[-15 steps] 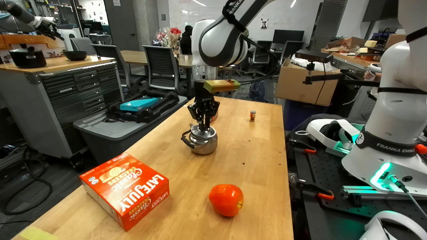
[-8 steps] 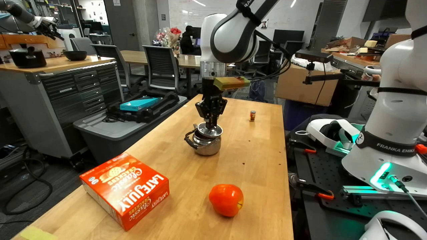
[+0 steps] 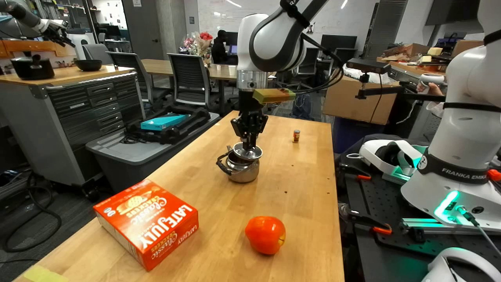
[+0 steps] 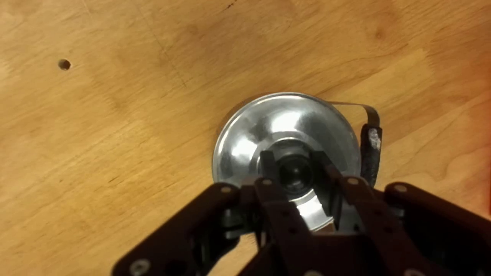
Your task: Cover the silver pot with the silver lid
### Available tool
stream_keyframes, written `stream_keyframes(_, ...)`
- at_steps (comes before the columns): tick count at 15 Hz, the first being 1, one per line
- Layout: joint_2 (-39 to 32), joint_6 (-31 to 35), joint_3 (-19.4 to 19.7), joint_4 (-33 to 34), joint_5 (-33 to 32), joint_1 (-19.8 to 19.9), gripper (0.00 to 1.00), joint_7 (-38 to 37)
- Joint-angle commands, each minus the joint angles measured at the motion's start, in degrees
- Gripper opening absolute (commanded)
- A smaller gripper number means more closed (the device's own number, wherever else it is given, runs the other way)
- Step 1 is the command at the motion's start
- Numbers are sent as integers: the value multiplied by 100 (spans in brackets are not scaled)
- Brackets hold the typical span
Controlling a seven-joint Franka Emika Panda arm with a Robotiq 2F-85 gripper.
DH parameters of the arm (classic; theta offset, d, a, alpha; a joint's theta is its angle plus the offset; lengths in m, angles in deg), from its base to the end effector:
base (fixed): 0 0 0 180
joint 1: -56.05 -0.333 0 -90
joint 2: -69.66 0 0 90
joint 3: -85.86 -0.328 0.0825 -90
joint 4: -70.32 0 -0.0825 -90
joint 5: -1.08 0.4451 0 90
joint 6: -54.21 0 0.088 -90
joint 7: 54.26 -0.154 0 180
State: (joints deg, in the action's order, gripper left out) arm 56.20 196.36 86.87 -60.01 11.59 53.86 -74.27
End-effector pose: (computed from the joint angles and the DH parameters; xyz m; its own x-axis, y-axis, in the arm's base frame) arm 0.5698 0.0159 0.1662 0.8886 -0.4534 -0.0692 -0.4581 -0.8848 -0.0852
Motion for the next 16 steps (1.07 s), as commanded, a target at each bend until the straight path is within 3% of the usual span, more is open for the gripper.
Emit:
stream_keyframes(1,266,-267,-73,44,207,99,7,316)
stream_keyframes(9,0,-1124,-9,738,162,91,7,154)
stream_keyframes(16,-316,-1167,19,1145,91,44,7,-91)
